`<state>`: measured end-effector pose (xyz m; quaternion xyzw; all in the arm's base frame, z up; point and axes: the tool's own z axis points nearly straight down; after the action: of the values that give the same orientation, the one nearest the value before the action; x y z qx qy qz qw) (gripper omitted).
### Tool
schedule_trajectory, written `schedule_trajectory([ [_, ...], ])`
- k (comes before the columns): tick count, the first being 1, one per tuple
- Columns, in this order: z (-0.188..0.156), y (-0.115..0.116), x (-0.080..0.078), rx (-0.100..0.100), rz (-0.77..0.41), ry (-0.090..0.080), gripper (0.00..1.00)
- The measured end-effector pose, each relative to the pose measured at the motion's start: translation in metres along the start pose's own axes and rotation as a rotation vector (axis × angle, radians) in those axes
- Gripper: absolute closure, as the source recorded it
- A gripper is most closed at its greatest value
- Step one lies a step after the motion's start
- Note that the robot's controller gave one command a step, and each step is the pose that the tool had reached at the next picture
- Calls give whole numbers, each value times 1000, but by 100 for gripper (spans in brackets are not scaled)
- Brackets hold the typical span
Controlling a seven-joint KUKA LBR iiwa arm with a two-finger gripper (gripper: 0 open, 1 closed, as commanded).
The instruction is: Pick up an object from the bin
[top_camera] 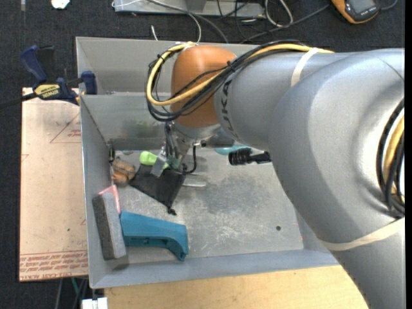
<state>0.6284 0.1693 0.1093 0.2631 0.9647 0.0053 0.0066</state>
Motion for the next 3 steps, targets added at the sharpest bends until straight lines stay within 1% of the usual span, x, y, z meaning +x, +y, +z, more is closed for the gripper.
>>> schedule_trajectory([
  [1, -31, 0, 0, 2, -1, 3, 100],
  [2, -54, 1, -1, -3, -2, -2, 100],
  [3, -66, 1, -1, -1, -3, 0, 100],
])
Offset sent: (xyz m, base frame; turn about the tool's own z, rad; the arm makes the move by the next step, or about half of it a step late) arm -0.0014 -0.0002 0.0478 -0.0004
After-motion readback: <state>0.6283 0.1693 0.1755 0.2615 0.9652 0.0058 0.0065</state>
